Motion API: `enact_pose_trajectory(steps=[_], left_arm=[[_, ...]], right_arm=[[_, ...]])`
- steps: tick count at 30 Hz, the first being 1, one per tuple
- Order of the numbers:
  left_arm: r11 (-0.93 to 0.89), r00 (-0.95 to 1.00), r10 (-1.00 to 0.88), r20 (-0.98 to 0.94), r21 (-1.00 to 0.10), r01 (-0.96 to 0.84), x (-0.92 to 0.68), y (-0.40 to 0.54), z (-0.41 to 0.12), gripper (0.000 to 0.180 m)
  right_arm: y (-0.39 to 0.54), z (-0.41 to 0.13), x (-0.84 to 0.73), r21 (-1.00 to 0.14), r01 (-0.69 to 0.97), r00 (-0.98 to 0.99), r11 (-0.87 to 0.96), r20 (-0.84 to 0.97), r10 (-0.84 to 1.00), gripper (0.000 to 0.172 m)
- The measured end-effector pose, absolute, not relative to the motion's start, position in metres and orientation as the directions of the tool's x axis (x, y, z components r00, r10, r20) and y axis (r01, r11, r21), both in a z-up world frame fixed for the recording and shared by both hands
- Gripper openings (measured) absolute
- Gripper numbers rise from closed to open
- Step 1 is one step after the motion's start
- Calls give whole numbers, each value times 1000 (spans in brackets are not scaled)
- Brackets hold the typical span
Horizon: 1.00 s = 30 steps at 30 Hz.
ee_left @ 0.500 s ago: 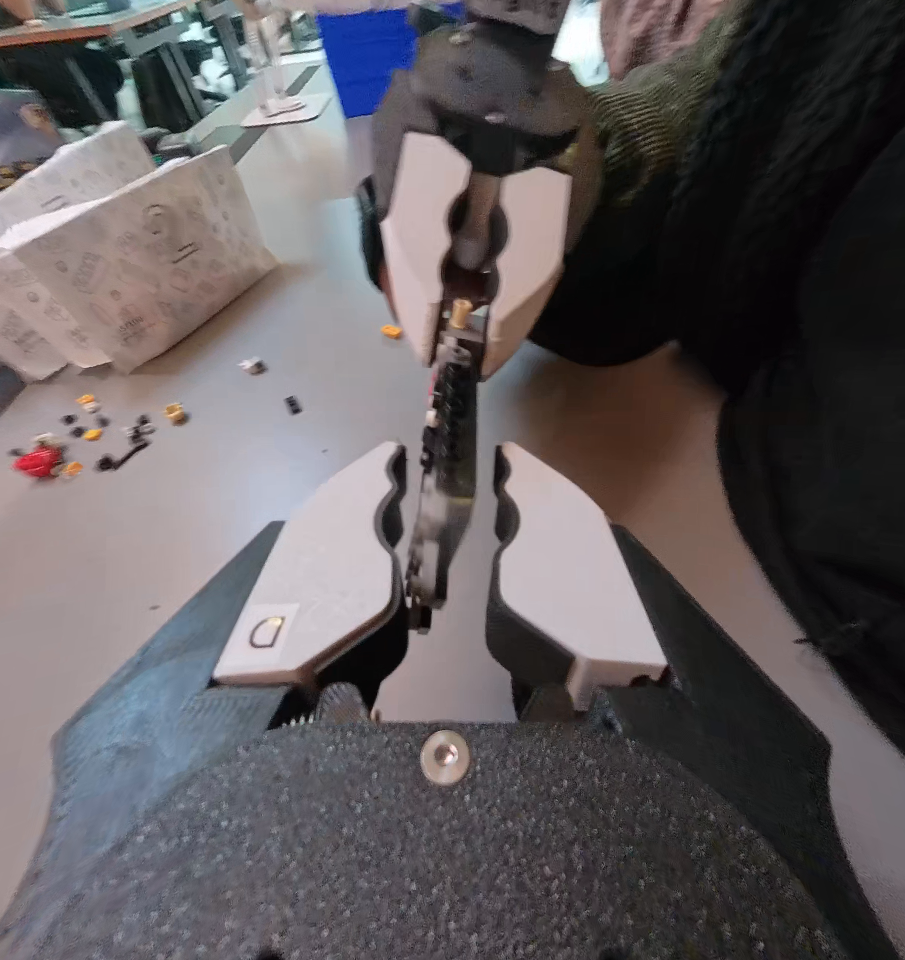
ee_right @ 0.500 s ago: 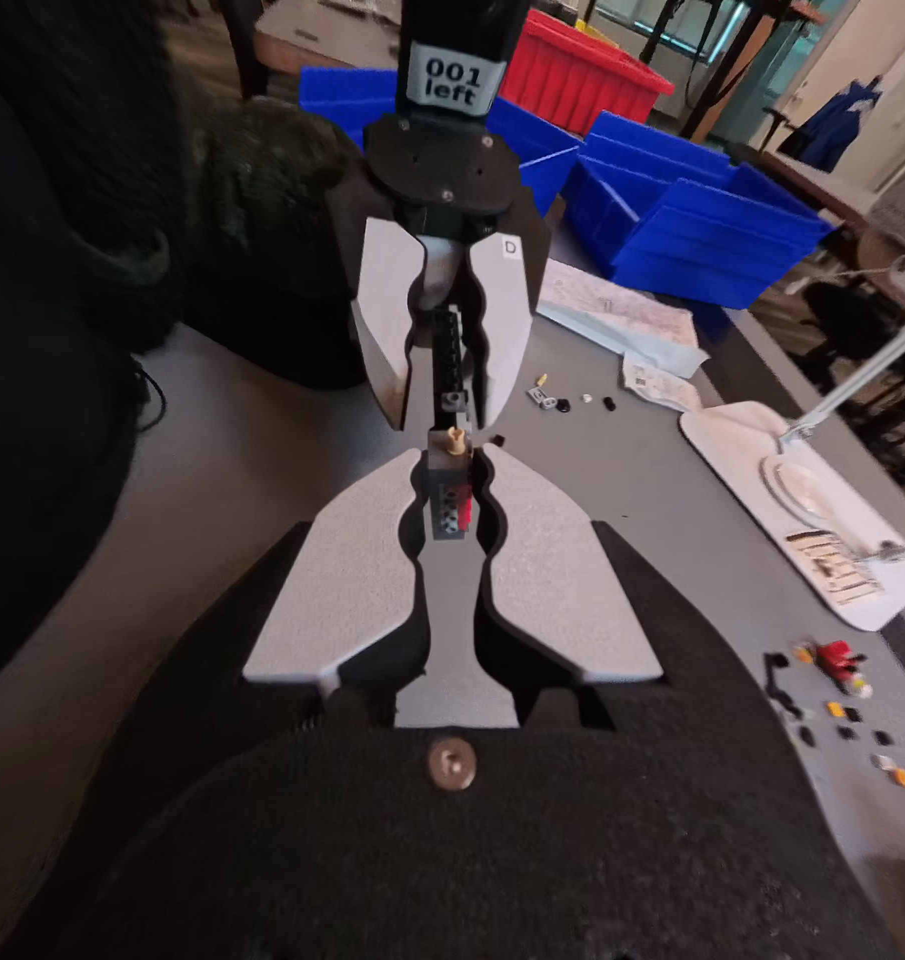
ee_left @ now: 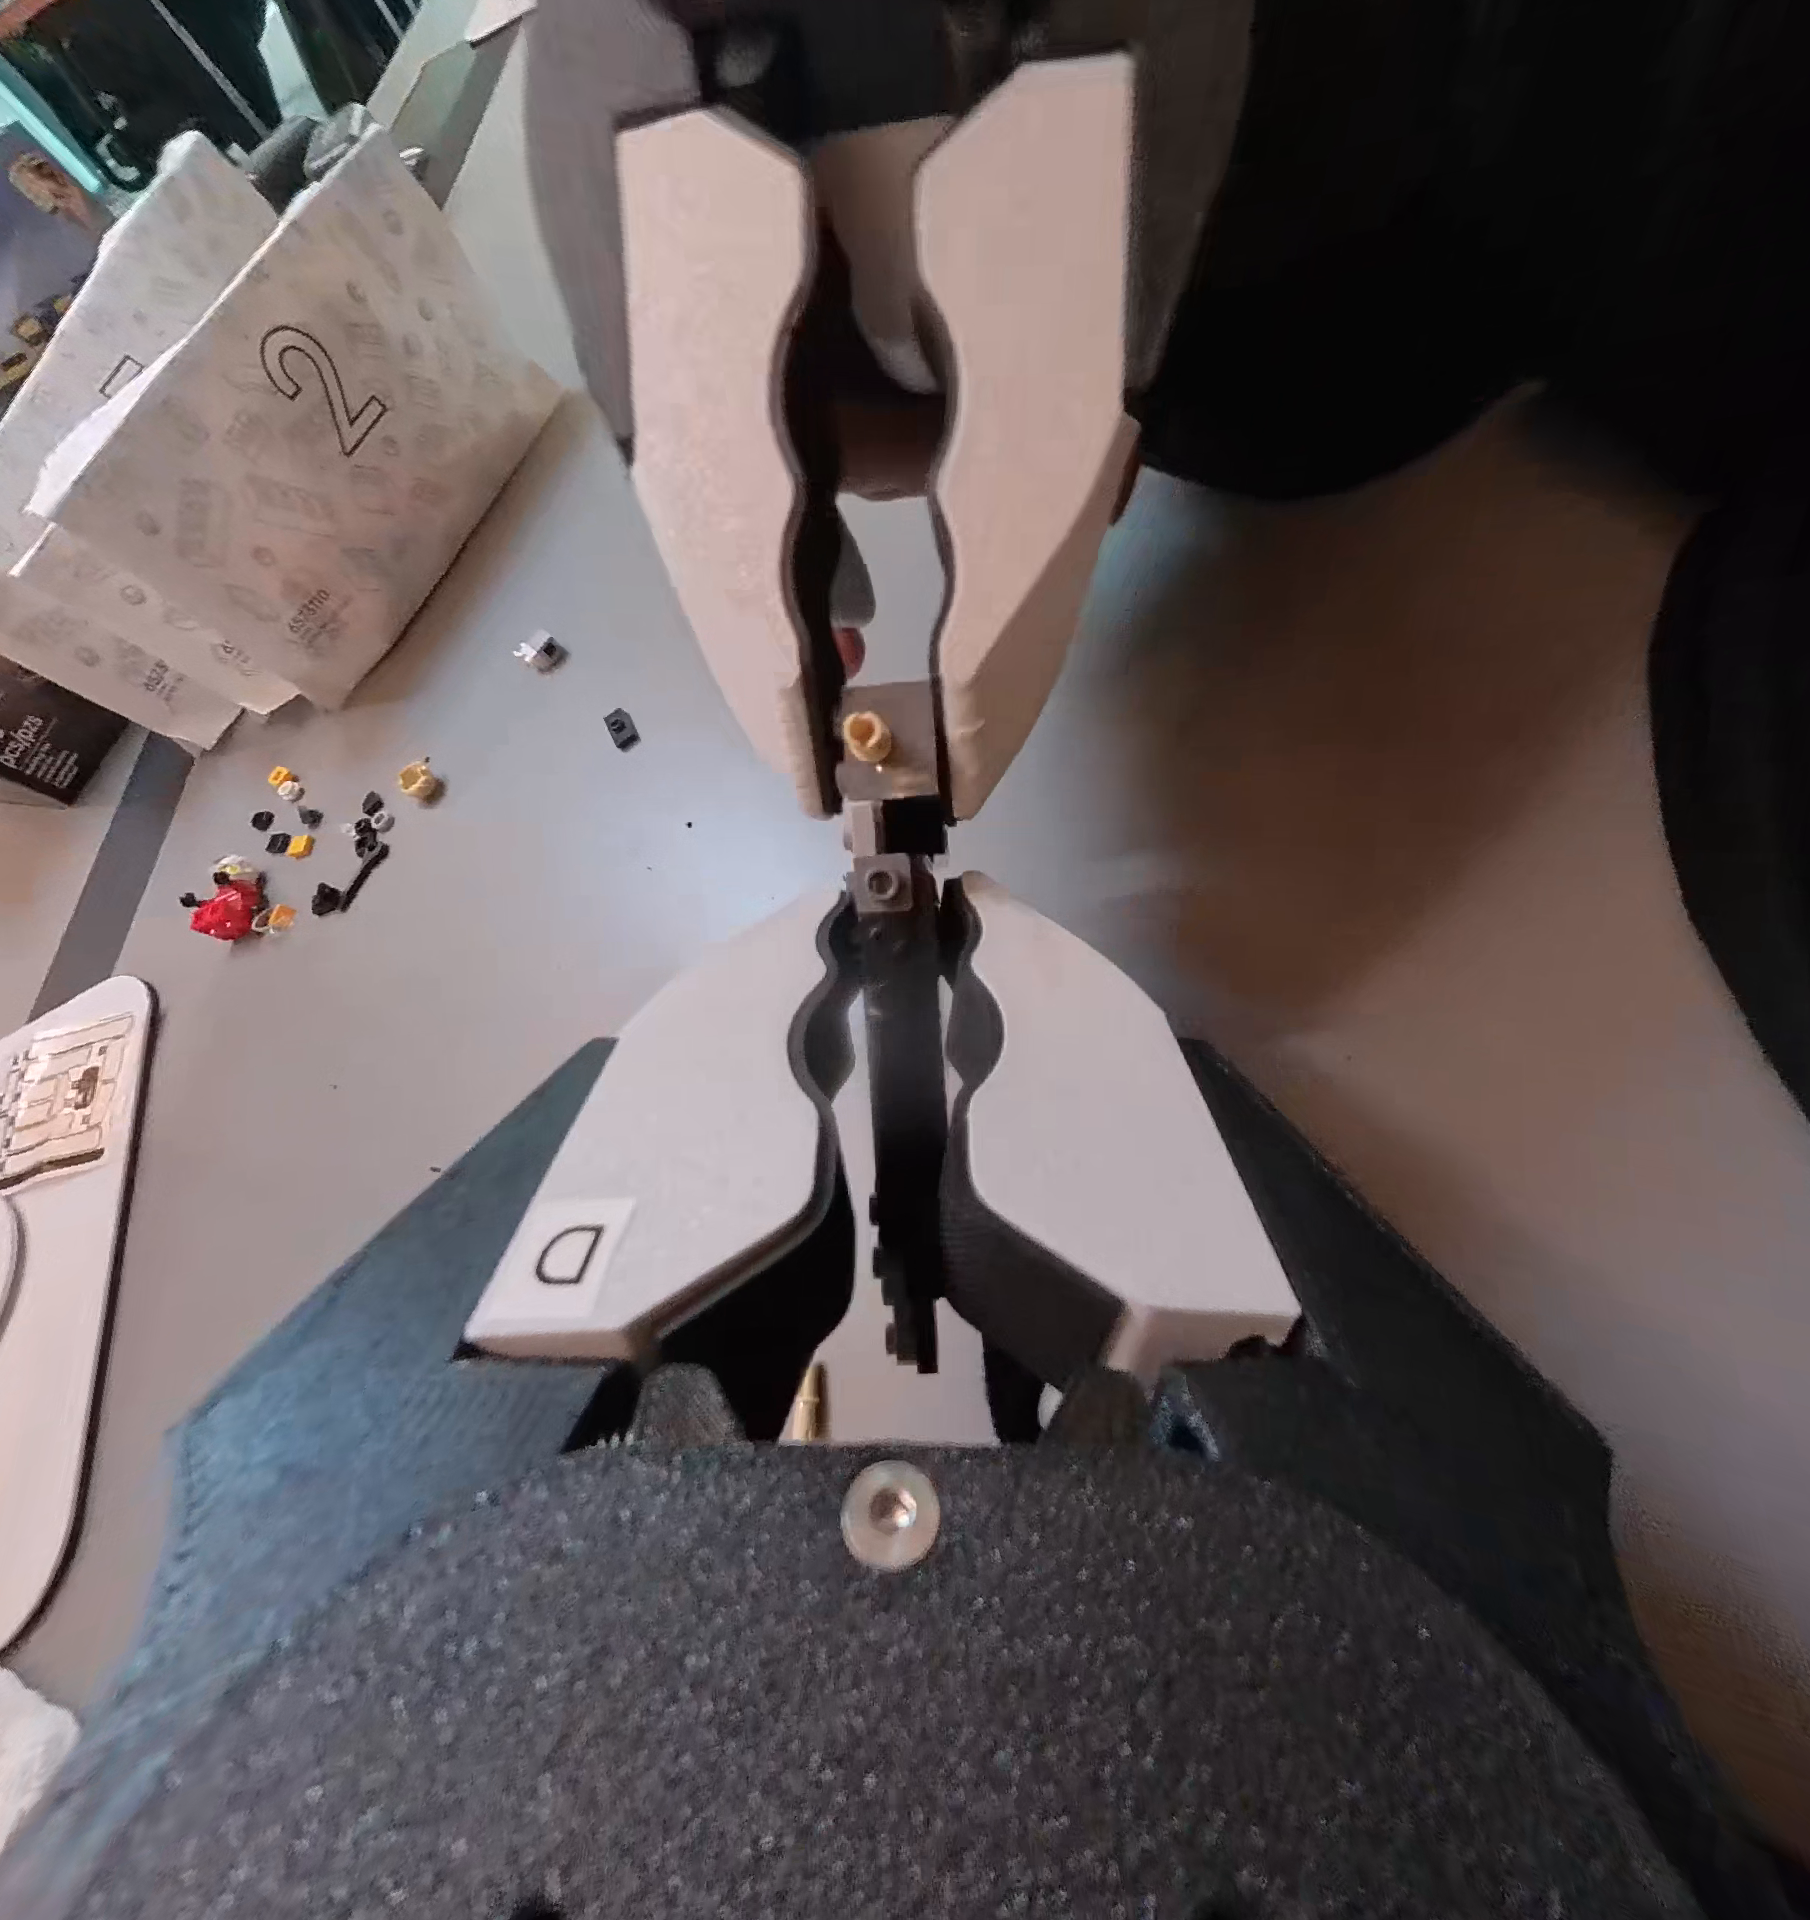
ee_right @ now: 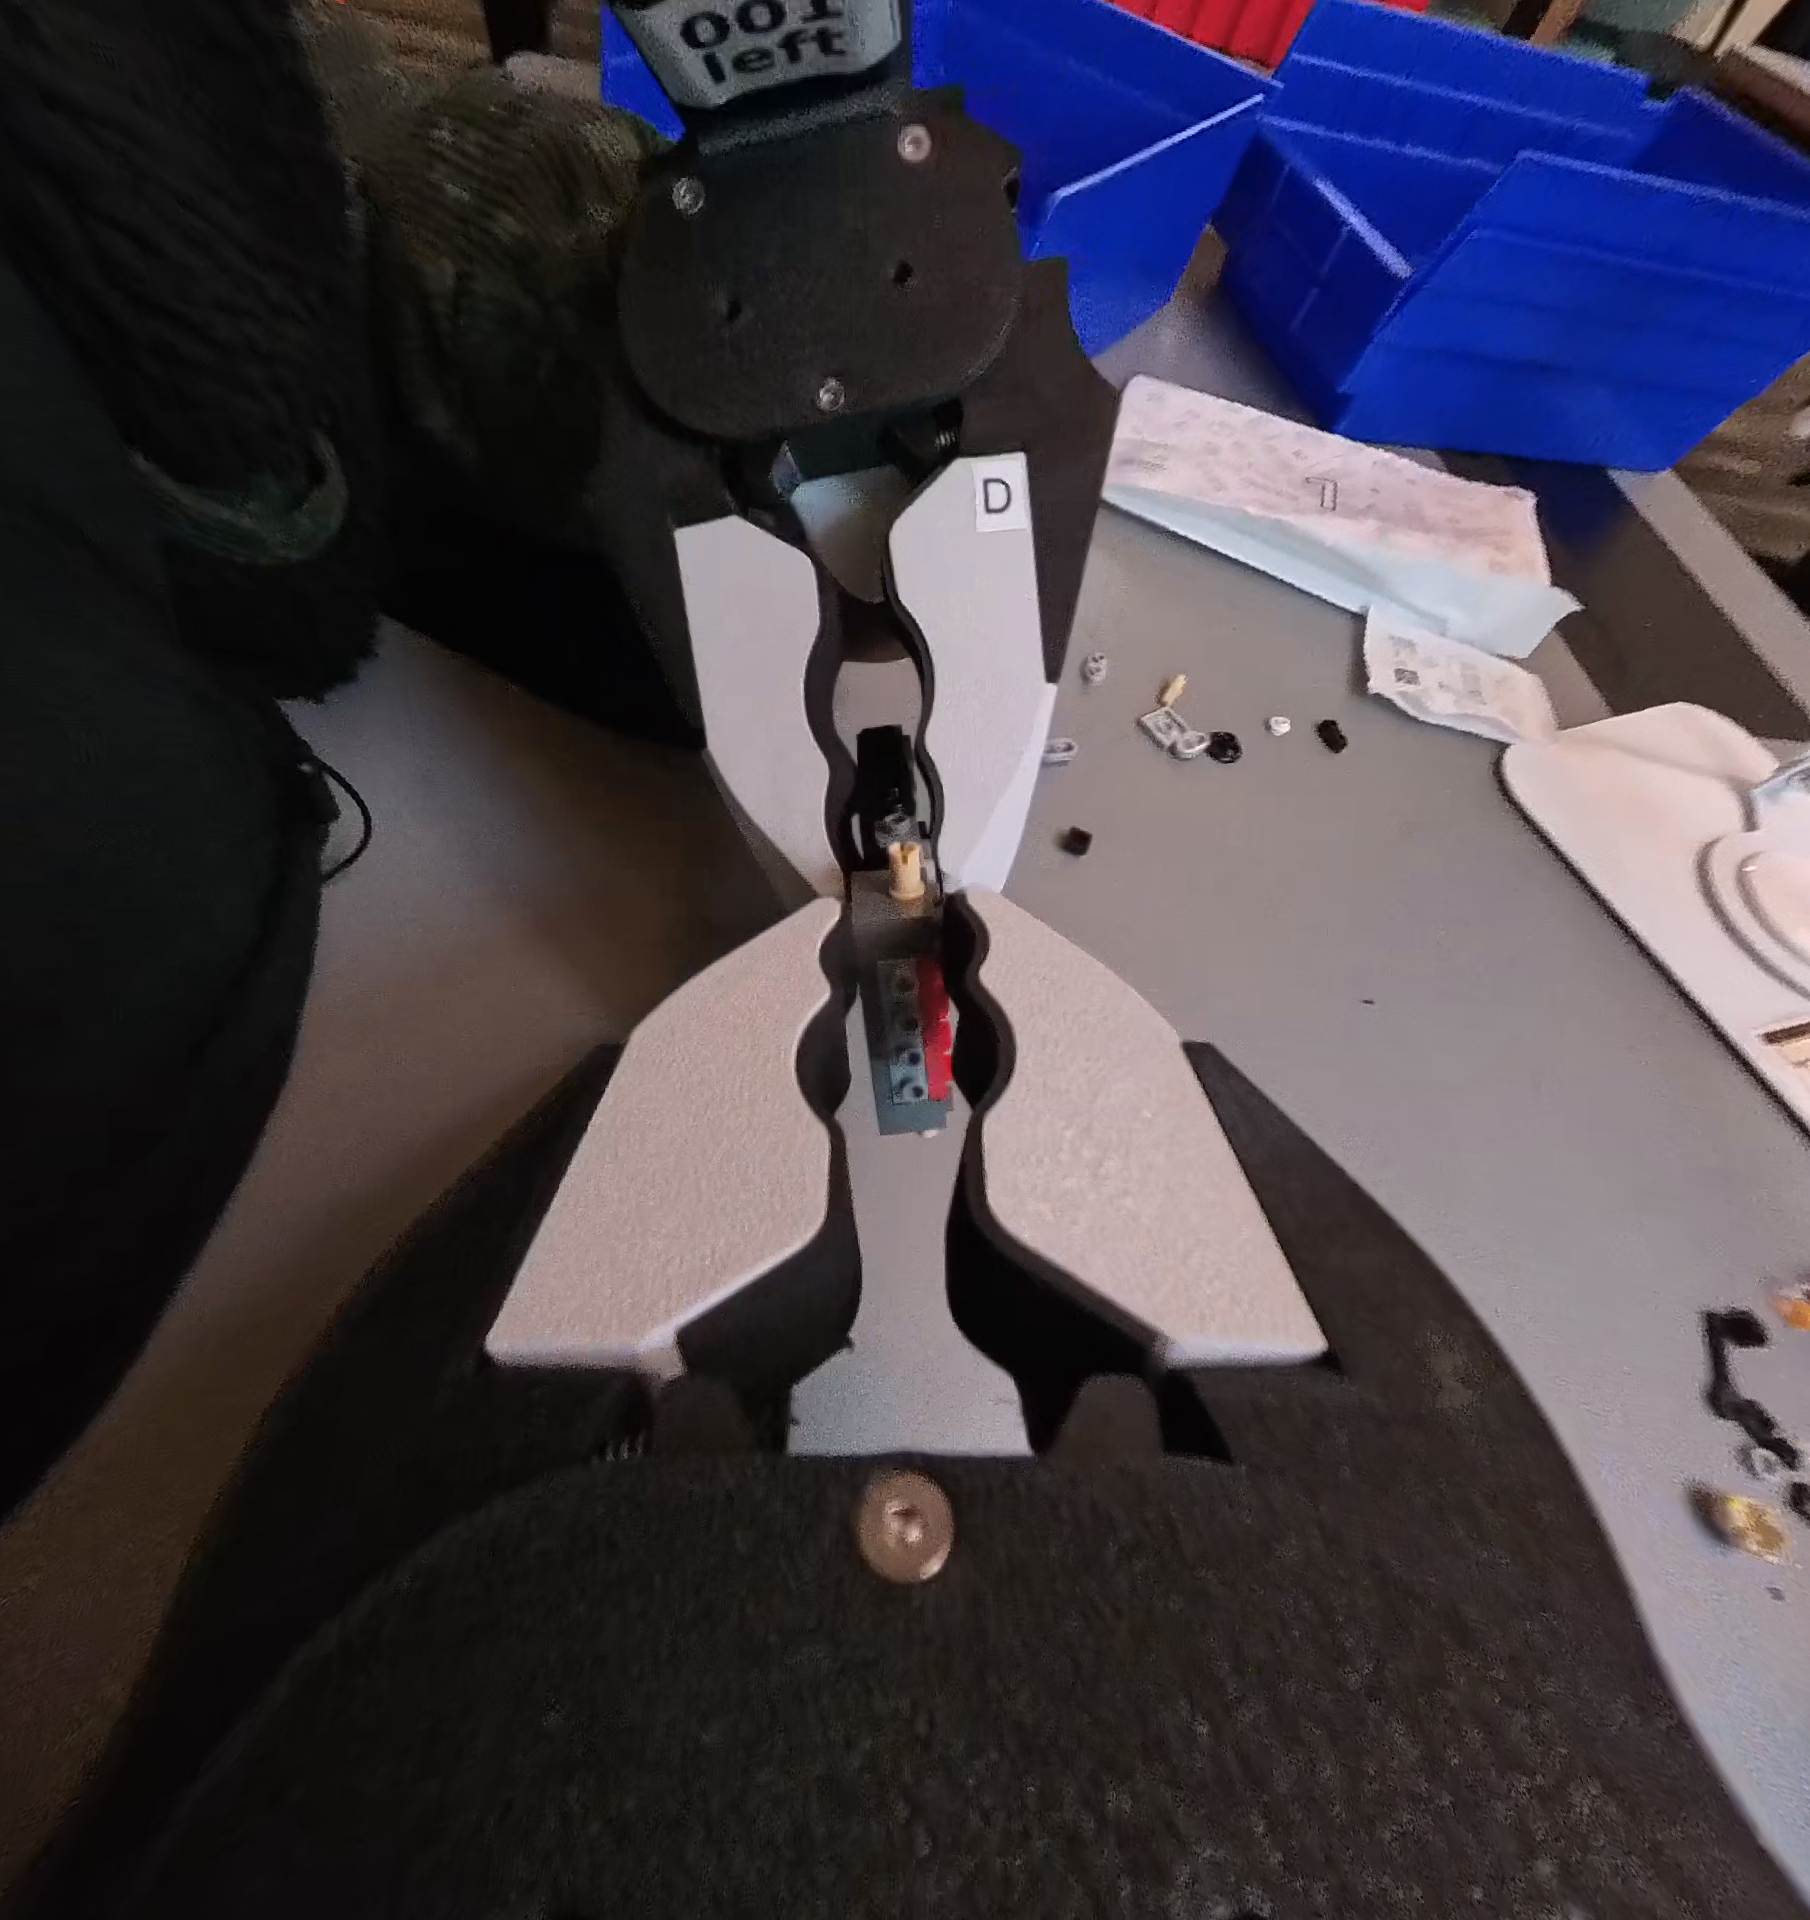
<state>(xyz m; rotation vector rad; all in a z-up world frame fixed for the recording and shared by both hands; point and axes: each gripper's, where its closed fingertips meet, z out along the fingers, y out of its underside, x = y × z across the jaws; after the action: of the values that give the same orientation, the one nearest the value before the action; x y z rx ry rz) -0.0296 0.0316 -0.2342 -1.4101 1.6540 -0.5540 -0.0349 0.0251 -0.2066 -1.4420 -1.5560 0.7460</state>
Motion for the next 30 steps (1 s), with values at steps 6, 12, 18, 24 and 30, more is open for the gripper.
enact_pose_trajectory(steps=[6,12,18,24,30], left_arm=[[284,-13,-938,-345,-750,-598,-31,27,-241,15],[275,-26,-943,-332,-731,-624,-34,26,-248,15],[101,-3,-993,-116,-855,-509,-30,20,-235,13],[14,-29,-1000,2,-844,-536,-26,14,-241,14],[-169,-44,-975,219,-852,-496,-24,9,-234,13]], right_arm=[[20,-213,-36,-901,409,28,-147,-148,989,17],[19,-220,-38,-869,370,26,-329,-345,938,18],[18,-206,-39,-933,358,3,45,49,999,16],[16,-208,-40,-880,409,-13,243,260,965,17],[16,-201,-38,-893,379,0,241,260,966,16]])
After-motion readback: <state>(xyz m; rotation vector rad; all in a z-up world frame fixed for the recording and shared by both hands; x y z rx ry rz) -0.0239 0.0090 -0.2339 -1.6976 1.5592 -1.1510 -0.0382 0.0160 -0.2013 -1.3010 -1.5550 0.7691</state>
